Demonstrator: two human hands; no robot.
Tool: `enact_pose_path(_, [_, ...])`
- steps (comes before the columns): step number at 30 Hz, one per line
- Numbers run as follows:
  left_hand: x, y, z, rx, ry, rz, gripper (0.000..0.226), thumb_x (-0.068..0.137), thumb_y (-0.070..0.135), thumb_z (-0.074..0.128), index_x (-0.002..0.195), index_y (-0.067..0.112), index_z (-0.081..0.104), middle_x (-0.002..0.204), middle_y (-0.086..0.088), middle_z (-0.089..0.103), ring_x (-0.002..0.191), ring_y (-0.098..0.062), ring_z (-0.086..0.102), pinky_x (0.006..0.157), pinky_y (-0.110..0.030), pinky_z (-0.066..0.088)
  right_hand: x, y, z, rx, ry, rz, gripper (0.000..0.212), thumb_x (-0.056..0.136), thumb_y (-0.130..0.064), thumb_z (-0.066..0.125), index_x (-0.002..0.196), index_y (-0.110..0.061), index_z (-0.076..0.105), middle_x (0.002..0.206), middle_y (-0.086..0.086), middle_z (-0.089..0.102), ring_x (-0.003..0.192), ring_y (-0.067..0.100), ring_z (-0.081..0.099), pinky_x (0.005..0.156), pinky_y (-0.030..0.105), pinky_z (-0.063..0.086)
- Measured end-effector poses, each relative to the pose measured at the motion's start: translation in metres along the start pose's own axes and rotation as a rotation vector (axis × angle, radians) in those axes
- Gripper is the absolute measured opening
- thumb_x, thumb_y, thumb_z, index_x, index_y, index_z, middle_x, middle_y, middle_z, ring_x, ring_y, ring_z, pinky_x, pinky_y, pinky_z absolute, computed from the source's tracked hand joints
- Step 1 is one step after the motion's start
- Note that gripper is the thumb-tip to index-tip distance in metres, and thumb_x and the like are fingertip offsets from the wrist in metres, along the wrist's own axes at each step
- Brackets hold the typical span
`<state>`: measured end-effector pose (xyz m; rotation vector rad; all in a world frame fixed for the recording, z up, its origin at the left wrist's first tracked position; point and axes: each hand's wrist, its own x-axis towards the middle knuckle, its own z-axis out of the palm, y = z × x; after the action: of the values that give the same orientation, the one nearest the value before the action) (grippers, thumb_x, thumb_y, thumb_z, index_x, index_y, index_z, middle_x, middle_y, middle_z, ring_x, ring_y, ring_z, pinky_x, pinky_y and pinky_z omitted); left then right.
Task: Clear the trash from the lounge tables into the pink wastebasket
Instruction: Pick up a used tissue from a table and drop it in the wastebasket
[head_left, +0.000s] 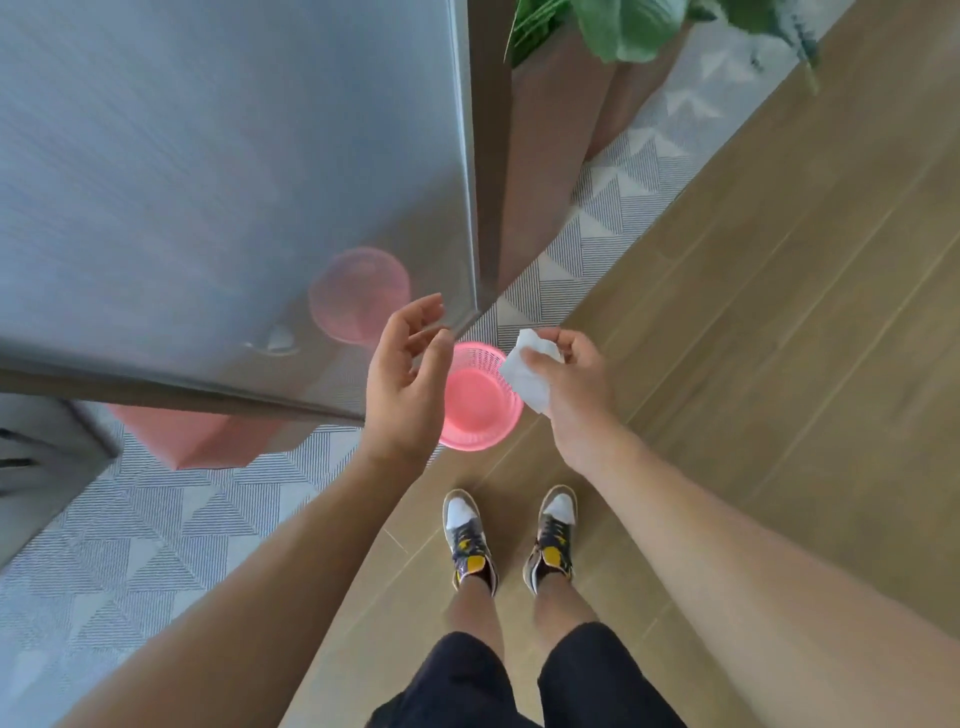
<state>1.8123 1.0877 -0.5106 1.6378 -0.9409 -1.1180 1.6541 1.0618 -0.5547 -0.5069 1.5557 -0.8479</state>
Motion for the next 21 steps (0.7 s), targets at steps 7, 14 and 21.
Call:
enact_pose_path(7, [0.046,-0.120,0.019,-0.039,0.057,-0.076,0.029,0.096,0.031,0.054,0.123,0.037,0.061,0.125,0.008,0.068,0.113,-0.006,0.068,0.097,-0.032,0.059,0.091,0.093,0.006,-0.027,0.056,0.085,0.015,0.097,-0.020,0.076,0.103,-0.025,0.064,0.110,0.001,0.067,0.099,0.021,0.067,0.074,0.041,0.066])
enact_pose_path(14, [0.078,-0.252,0.035,-0.054,0.117,-0.155,0.029,0.093,0.029,0.054,0.120,0.035,0.062,0.122,0.009,0.068,0.118,-0.017,0.067,0.097,-0.036,0.057,0.177,0.198,0.016,-0.062,0.052,0.164,0.024,0.092,-0.004,0.065,0.100,-0.026,0.067,0.110,0.002,0.067,0.103,0.022,0.064,0.085,0.039,0.054])
enact_pose_path(21, [0.100,-0.358,0.049,0.001,0.125,-0.223,0.040,0.093,0.032,0.053,0.130,0.023,0.062,0.132,-0.002,0.068,0.124,-0.023,0.065,0.109,-0.053,0.053,0.228,0.300,0.022,-0.090,0.059,0.240,0.029,0.093,-0.002,0.065,0.115,-0.021,0.069,0.121,0.002,0.067,0.115,0.024,0.064,0.098,0.042,0.053])
